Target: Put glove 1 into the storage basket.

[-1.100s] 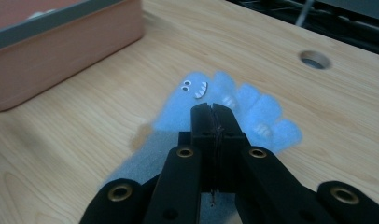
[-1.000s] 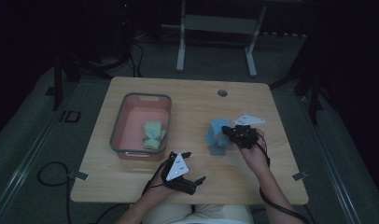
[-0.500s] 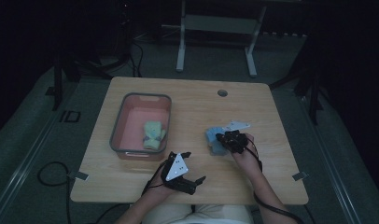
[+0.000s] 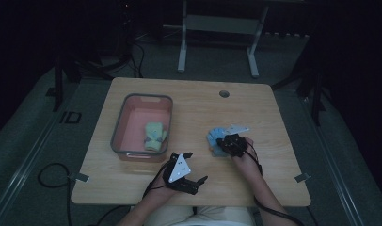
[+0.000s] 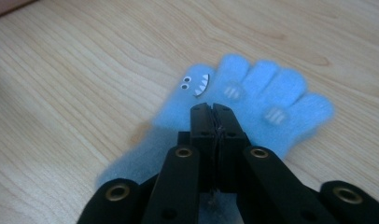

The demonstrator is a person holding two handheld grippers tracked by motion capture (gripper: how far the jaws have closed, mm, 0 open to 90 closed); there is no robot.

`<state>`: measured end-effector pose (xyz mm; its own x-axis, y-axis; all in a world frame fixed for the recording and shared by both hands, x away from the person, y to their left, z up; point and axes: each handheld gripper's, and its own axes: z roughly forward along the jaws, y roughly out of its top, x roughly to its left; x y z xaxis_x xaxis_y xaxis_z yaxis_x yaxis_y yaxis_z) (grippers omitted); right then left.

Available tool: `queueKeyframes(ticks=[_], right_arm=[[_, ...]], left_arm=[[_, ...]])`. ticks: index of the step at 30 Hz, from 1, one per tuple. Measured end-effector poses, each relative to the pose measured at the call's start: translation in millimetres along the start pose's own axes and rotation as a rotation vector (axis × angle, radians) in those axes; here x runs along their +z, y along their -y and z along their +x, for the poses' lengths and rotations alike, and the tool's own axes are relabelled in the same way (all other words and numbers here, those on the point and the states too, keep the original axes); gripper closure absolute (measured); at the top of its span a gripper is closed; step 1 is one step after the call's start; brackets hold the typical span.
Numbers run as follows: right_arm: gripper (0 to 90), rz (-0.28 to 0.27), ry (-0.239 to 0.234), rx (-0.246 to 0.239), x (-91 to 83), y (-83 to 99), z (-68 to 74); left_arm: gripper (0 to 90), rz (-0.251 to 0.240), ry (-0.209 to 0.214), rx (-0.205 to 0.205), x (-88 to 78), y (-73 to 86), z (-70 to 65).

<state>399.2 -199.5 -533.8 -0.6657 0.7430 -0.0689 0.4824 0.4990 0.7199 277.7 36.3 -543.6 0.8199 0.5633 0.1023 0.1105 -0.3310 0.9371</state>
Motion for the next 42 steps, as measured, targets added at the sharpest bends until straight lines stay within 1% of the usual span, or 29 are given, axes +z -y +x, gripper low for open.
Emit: queueKeyframes(ticks=[1,2,3,4,5,6,7,9,10,12,14,15,16,18,20,22,23,24,25,26,28,29,31,32,34,35,37,39,42], right_arm=[[83.2,0.000,0.000,0.000,0.0,0.0,0.0],[77.4,-0.006,-0.005,0.001,-2.4,-0.7,-0.6],[67.6,-0.037,-0.007,0.017,-9.2,-1.0,-2.1],[67.6,-0.037,-0.007,0.017,-9.2,-1.0,-2.1],[61.3,-0.064,-0.010,0.026,-13.6,-0.2,-3.3],[48.2,-0.101,0.004,0.046,-21.0,1.7,-6.1],[48.2,-0.101,0.004,0.046,-21.0,1.7,-6.1],[33.0,-0.122,-0.027,0.055,-27.8,4.5,-9.3],[29.0,-0.126,-0.030,0.062,-29.5,5.4,-10.0],[19.7,-0.147,-0.083,0.091,-34.0,8.1,-13.3],[15.7,-0.165,-0.117,0.115,-38.8,10.8,-16.2],[15.7,-0.165,-0.117,0.115,-38.8,10.8,-16.2],[12.2,-0.165,-0.138,0.121,-44.7,14.5,-21.6],[13.0,-0.165,-0.122,0.115,-45.7,15.3,-22.8],[14.2,-0.144,-0.103,0.118,-45.2,15.2,-27.2],[14.4,-0.180,-0.095,0.119,-46.3,15.6,-32.4],[15.5,-0.190,-0.107,0.145,-46.8,15.2,-36.0],[12.0,-0.196,-0.134,0.218,-47.8,14.4,-43.3],[12.0,-0.196,-0.134,0.218,-47.8,14.4,-43.3],[10.5,-0.199,-0.113,0.233,-47.6,13.5,-44.5],[10.5,-0.173,-0.064,0.248,-44.5,10.2,-45.9],[10.5,-0.164,-0.059,0.258,-42.7,8.7,-46.9],[12.9,-0.176,-0.075,0.247,-39.6,6.4,-49.5],[17.7,-0.181,-0.072,0.249,-38.0,4.6,-51.6],[29.3,-0.187,-0.067,0.240,-33.8,0.3,-54.8],[31.8,-0.190,-0.070,0.239,-31.0,-2.0,-56.7],[34.9,-0.184,-0.065,0.241,-24.4,-6.7,-59.3],[35.6,-0.174,-0.077,0.247,-16.8,-9.7,-61.8],[32.2,-0.131,-0.067,0.246,-2.3,-11.2,-63.7]], left_arm=[[5.1,0.000,0.003,0.000,0.7,-0.8,-0.2],[5.2,0.011,-0.004,0.009,2.5,-2.1,-0.8],[6.1,0.023,-0.012,0.018,3.5,-3.1,-1.0],[6.1,0.041,-0.015,0.018,5.0,-4.8,-1.7],[7.0,0.052,-0.015,0.022,6.1,-6.5,-2.6],[9.0,0.057,-0.012,0.031,7.0,-8.2,-3.6],[9.0,0.058,-0.012,0.042,8.0,-10.0,-4.9],[10.4,0.064,0.014,0.038,11.0,-14.7,-6.8],[12.5,0.077,0.016,0.033,12.9,-17.7,-7.4],[13.2,0.097,0.039,0.048,18.0,-23.5,-7.5],[13.2,0.105,0.050,0.067,22.6,-29.3,-6.7],[13.2,0.105,0.050,0.067,22.6,-29.3,-6.7],[13.2,0.113,0.067,0.071,28.8,-35.2,-4.0],[13.9,0.115,0.090,0.080,35.2,-39.3,-1.2],[14.2,0.115,0.109,0.098,43.0,-42.6,1.0],[14.4,0.119,0.121,0.120,51.7,-45.0,2.8],[14.6,0.127,0.128,0.134,56.2,-45.7,3.9],[15.0,0.130,0.121,0.148,60.9,-46.0,4.4],[15.0,0.134,0.129,0.157,65.4,-46.1,5.4],[15.0,0.142,0.131,0.164,69.9,-46.1,6.4],[18.0,0.159,0.130,0.192,78.4,-45.6,7.5],[19.2,0.168,0.131,0.205,82.4,-45.2,8.1],[23.3,0.187,0.135,0.242,90.4,-45.0,9.8],[24.5,0.193,0.137,0.261,94.1,-45.0,10.9],[33.1,0.202,0.154,0.287,101.0,-45.3,14.6],[35.7,0.211,0.160,0.303,104.7,-45.1,16.3],[43.3,0.248,0.167,0.343,111.7,-42.9,18.4],[46.9,0.286,0.165,0.382,117.0,-39.1,19.6],[50.2,0.294,0.158,0.383,120.8,-36.4,22.3]])
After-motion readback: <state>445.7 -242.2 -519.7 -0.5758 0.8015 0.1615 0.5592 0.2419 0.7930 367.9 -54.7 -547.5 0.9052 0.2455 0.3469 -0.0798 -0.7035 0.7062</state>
